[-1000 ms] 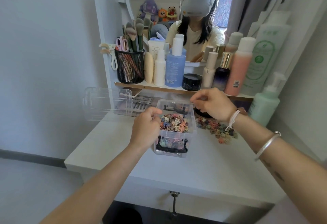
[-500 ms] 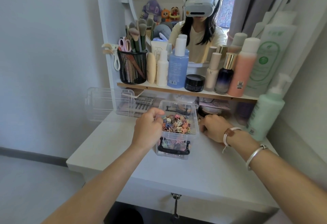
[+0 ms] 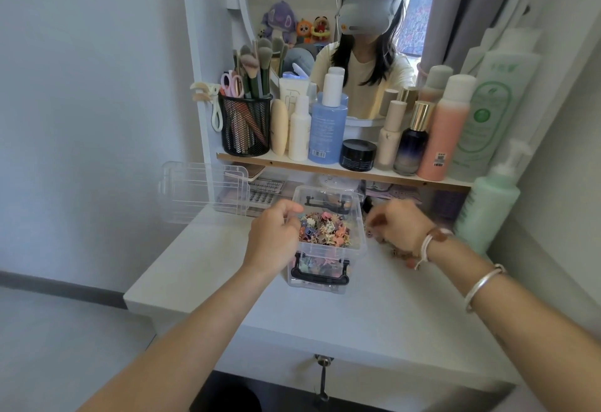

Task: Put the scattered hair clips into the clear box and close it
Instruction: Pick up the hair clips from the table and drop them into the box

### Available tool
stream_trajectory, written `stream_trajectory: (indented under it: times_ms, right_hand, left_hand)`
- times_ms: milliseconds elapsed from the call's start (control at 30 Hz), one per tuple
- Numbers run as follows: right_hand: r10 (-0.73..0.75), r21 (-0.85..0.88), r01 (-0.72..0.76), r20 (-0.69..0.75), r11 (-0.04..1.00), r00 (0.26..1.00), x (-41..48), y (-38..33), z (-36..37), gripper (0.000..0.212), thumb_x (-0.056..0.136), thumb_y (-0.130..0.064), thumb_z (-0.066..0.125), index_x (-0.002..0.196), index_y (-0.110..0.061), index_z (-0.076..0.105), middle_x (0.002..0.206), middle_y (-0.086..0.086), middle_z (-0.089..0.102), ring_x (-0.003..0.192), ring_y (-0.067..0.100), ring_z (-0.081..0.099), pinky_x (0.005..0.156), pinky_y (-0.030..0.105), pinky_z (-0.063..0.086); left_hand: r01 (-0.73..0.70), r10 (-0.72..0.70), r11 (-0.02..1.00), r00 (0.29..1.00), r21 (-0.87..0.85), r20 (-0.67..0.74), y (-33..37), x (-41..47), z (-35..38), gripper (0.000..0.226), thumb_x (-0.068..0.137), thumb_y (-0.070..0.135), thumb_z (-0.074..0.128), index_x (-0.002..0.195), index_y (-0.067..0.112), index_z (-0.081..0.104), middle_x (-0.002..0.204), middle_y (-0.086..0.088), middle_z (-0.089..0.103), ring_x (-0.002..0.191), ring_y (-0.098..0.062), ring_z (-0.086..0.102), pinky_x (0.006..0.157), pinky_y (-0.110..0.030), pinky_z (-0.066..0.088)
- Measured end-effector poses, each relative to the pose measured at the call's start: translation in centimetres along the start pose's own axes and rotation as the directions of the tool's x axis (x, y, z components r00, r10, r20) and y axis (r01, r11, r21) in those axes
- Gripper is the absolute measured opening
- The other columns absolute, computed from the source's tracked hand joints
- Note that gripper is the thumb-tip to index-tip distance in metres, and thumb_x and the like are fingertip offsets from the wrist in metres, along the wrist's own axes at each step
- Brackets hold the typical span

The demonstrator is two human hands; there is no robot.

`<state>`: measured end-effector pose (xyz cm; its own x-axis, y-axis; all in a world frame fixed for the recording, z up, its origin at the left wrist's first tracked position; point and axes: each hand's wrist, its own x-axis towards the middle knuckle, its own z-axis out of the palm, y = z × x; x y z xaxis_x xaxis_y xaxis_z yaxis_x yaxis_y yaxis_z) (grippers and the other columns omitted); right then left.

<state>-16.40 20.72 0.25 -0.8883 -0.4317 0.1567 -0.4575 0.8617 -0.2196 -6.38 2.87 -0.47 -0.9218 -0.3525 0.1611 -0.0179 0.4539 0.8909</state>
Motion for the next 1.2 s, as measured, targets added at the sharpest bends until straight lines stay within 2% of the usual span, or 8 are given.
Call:
stream_trajectory:
  times_ms: [100,167,333,600,767,934,1100,1200]
  right_hand:
    - [0.025,0.452,0.035,-0.125,0.891,0.992,0.0,-1.8,-3.1,0.016,0.081,-0.005,0.065,0.095,-0.011,0.069,0.087,0.0,0.064,0.076,0.008,0.056,0.08,0.017,0.04]
    - [-0.025,0.558,0.061,-0.073,0.828,0.997,0.1,-2.8,-3.9,0.022,0.079,-0.005,0.068,0.101,-0.009,0.068,0.091,0.001,0.065,0.081,0.009,0.059,0.083,0.022,0.044]
    - [0.008,0.383,0.022,-0.077,0.924,0.997,0.7,-2.1,-3.0,0.022,0.085,-0.009,0.062,0.105,-0.007,0.068,0.107,0.008,0.069,0.091,0.013,0.06,0.085,0.022,0.043]
    - [0.019,-0.211,0.014,0.156,0.977,0.988,1.9,0.3,2.5,0.039,0.085,-0.004,0.043,0.122,-0.011,0.053,0.125,0.014,0.057,0.113,0.032,0.054,0.089,0.035,0.047]
    - [0.033,-0.246,0.008,0.162,0.969,0.986,3.1,0.3,3.2,0.039,0.085,-0.004,0.043,0.123,-0.009,0.053,0.126,0.014,0.055,0.116,0.03,0.051,0.092,0.035,0.046]
    - [-0.033,-0.22,0.073,0.18,0.973,0.983,2.7,0.0,2.7,0.021,0.084,-0.008,0.049,0.096,-0.011,0.066,0.109,0.013,0.064,0.102,0.029,0.058,0.073,0.026,0.039]
    - [-0.018,-0.203,0.067,0.234,0.977,0.972,1.8,-0.1,1.9,0.017,0.082,-0.01,0.055,0.096,-0.014,0.064,0.11,0.012,0.064,0.101,0.028,0.059,0.075,0.027,0.043]
    - [-0.071,-0.103,0.085,0.13,0.991,0.989,1.1,-0.9,-0.9,0.019,0.084,-0.009,0.057,0.101,-0.011,0.066,0.109,0.007,0.065,0.101,0.022,0.059,0.083,0.023,0.043]
  left_hand:
    - [0.003,-0.003,1.0,1.0,0.012,-0.006,0.0,0.0,0.1,0.026,0.093,0.008,0.04,0.109,0.014,0.059,0.115,-0.006,0.062,0.095,-0.028,0.064,0.084,-0.036,0.048]
    - [0.012,-0.012,1.0,1.0,0.013,-0.011,0.1,0.0,0.2,0.026,0.093,0.008,0.04,0.109,0.015,0.059,0.116,-0.006,0.062,0.096,-0.028,0.064,0.086,-0.037,0.05]
    - [0.045,-0.044,0.999,0.997,0.01,-0.067,0.1,0.3,0.2,0.025,0.093,0.008,0.041,0.104,0.015,0.062,0.112,-0.007,0.066,0.104,-0.025,0.062,0.095,-0.042,0.048]
    - [0.058,-0.056,0.998,0.995,0.018,-0.077,-0.2,1.3,-0.1,0.024,0.093,0.009,0.041,0.101,0.015,0.063,0.112,-0.01,0.065,0.105,-0.03,0.062,0.096,-0.046,0.046]
    - [0.038,-0.037,0.999,0.997,0.014,-0.071,-0.5,1.4,-0.2,0.024,0.093,0.007,0.041,0.104,0.012,0.062,0.114,-0.012,0.063,0.105,-0.03,0.062,0.097,-0.045,0.046]
    - [0.024,-0.023,1.0,0.998,0.016,-0.066,-0.5,1.4,-0.3,0.025,0.093,0.006,0.041,0.105,0.011,0.062,0.114,-0.012,0.064,0.102,-0.03,0.063,0.095,-0.044,0.048]
    - [0.025,-0.024,1.0,0.998,0.015,-0.058,-0.4,1.2,-0.4,0.025,0.092,0.006,0.041,0.105,0.012,0.062,0.111,-0.012,0.064,0.1,-0.03,0.064,0.094,-0.044,0.048]
    - [0.026,-0.025,0.999,0.998,0.02,-0.056,-0.3,1.1,-0.4,0.026,0.092,0.006,0.04,0.105,0.011,0.061,0.112,-0.011,0.064,0.1,-0.029,0.064,0.094,-0.043,0.048]
